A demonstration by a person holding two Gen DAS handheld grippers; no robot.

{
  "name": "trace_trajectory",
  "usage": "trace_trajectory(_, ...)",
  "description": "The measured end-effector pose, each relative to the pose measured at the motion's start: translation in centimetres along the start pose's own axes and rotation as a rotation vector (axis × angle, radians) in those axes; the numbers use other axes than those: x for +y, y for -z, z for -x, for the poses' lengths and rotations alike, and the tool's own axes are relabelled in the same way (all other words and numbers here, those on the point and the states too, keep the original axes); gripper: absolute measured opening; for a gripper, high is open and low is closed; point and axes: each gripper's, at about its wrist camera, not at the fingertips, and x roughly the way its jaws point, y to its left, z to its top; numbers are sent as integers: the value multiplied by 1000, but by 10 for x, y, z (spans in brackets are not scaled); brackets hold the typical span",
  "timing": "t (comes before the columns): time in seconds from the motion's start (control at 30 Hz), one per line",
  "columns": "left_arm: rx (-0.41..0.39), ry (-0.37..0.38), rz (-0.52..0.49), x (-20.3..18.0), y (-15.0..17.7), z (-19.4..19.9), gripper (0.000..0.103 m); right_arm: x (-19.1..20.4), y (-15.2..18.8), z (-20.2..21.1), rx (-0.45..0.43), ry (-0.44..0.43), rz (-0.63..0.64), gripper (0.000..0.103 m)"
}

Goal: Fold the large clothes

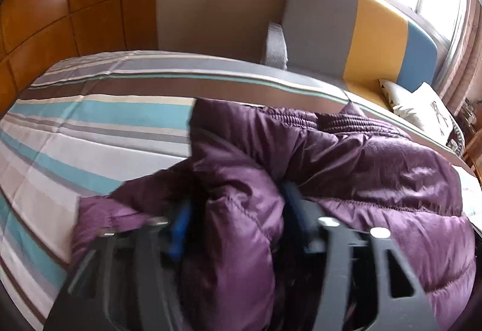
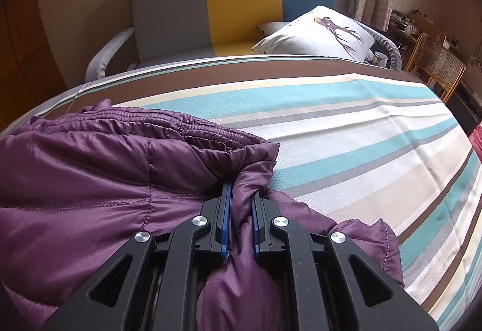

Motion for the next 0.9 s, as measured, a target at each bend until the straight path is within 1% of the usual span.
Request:
trace_trajectory(0.03, -16, -11, 18, 3, 1, 10, 79, 0, 0, 0, -1, 2, 0, 13)
trace_trajectory(0.1, -45, 33, 54, 8, 2, 28, 81, 2, 1, 1, -1, 2, -3, 13)
trace_trajectory(0.17, -56, 65, 72, 6, 4, 46, 82, 4, 1, 3, -3, 15, 1, 15)
trace_trajectory(0.2, -61, 77, 64, 3, 5, 53, 84, 3, 0, 4, -5, 20, 1, 19)
trace_trajectory(0.27, -83, 85, 43, -5, 5, 67, 88, 2, -2, 8, 2, 18, -4, 27)
trace_trajectory(0.33, -103, 94, 14, -14, 2, 80, 93, -4, -4, 19, -9, 24, -15, 55)
trace_trajectory(0.37, -114, 101, 8, -18, 0, 86, 93, -7, -4, 31, -38, 19, -22, 57)
trace_trajectory(0.47, -136, 117, 3, -29, -7, 94, 97, -3, -7, 65, -133, 36, -18, 58)
trace_trajectory(0.5, -138, 121, 0, -35, -11, 93, 97, 3, -10, 80, -177, 5, -19, 58)
trace_trajectory(0.53, -140, 113, -4, -41, -14, 90, 97, 11, -13, 89, -197, -24, -14, 58)
trace_trajectory(0.6, -137, 84, -11, -55, -19, 82, 97, 28, -19, 94, -209, -68, 15, 58)
trace_trajectory(0.67, -129, 62, -40, -72, -23, 68, 97, 52, -26, 85, -183, -122, 58, 58)
trace_trajectory(0.73, -118, 17, -95, -87, -24, 52, 97, 69, -28, 67, -143, -126, 89, 57)
trace_trajectory(0.8, -82, -5, -131, -90, -25, 34, 97, 79, -26, 49, -101, -125, 106, 57)
trace_trajectory(0.83, -47, -12, -133, -91, -22, 22, 97, 81, -23, 38, -76, -126, 107, 57)
trace_trajectory(0.9, -8, 3, -112, -87, -13, 7, 98, 80, -16, 23, -51, -127, 85, 57)
